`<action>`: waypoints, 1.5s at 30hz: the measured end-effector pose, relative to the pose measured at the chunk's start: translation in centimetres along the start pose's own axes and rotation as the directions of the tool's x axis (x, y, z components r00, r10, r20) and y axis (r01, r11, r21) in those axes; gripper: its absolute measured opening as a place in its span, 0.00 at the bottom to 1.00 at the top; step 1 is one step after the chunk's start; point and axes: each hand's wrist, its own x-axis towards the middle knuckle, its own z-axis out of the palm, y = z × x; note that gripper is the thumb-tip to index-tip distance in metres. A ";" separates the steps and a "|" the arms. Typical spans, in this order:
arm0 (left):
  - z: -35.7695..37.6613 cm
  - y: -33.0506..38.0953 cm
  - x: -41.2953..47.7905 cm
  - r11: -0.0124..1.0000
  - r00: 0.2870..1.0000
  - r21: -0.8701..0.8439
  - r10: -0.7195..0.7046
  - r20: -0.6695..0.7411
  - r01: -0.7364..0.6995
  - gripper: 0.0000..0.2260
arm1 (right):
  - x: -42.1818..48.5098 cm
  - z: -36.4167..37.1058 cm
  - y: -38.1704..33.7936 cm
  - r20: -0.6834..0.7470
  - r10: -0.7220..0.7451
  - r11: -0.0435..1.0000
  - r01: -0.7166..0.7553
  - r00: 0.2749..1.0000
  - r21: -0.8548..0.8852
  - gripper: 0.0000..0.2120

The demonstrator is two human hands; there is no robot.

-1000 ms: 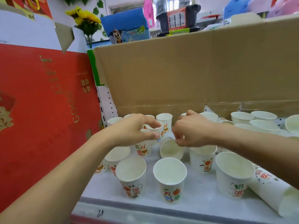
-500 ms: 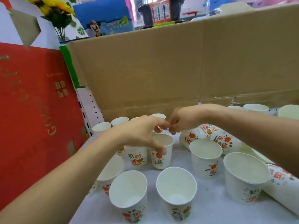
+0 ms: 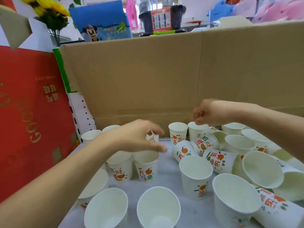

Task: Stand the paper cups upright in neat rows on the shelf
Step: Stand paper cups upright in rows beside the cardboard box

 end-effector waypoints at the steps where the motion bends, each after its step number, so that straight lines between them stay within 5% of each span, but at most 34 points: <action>1: -0.2 0.3 0.9 0.999 0.999 -0.034 0.014 -0.033 -0.016 0.26 | -0.1 0.0 0.3 0.004 0.013 1.000 -0.013 1.000 -0.014 0.05; 6: 0.7 2.1 6.5 0.983 0.998 0.179 0.049 -0.042 -0.041 0.16 | -0.8 0.3 1.5 0.060 0.055 0.995 -0.050 0.997 -0.081 0.04; 8: 1.4 2.6 8.1 0.954 0.998 0.300 0.027 -0.051 -0.010 0.15 | -0.9 0.7 1.9 0.047 0.147 0.973 -0.137 0.988 -0.184 0.12; 11: 1.9 3.5 9.3 0.988 0.995 0.152 -0.022 -0.098 0.037 0.12 | -1.1 2.0 2.6 0.072 0.261 0.935 -0.234 0.963 -0.266 0.18; 14: 2.3 4.2 9.5 0.984 0.985 0.047 -0.171 0.011 0.170 0.20 | -1.3 3.2 2.9 0.075 0.281 0.933 -0.254 0.957 -0.255 0.18; 18: 2.5 4.6 9.1 0.969 0.945 0.023 -0.247 0.214 0.248 0.16 | -1.2 3.7 2.5 0.100 0.315 0.947 -0.307 0.944 -0.092 0.15; 25: 2.2 4.6 7.5 0.956 0.949 -0.143 -0.220 0.226 0.256 0.07 | -1.7 3.5 2.2 0.121 0.355 0.910 -0.372 0.927 0.183 0.11; 29: 1.1 3.3 5.6 0.968 0.978 -0.141 -0.208 0.011 0.207 0.08 | -3.3 2.4 2.0 0.005 0.238 0.953 -0.235 0.971 0.190 0.14; 33: 1.6 2.3 4.7 0.982 0.968 0.056 -0.168 -0.185 0.181 0.09 | -3.9 2.8 0.5 -0.151 -0.047 0.990 0.026 0.987 -0.139 0.07; 38: 2.9 1.9 4.9 0.962 0.959 0.156 -0.191 -0.210 0.225 0.10 | -2.7 4.6 -0.6 -0.171 -0.369 0.861 0.266 0.914 -0.434 0.06; 45: 3.2 2.3 5.4 0.971 0.955 0.057 -0.217 -0.200 0.233 0.11 | -1.8 5.4 -0.3 -0.158 -0.437 0.807 0.308 0.886 -0.504 0.07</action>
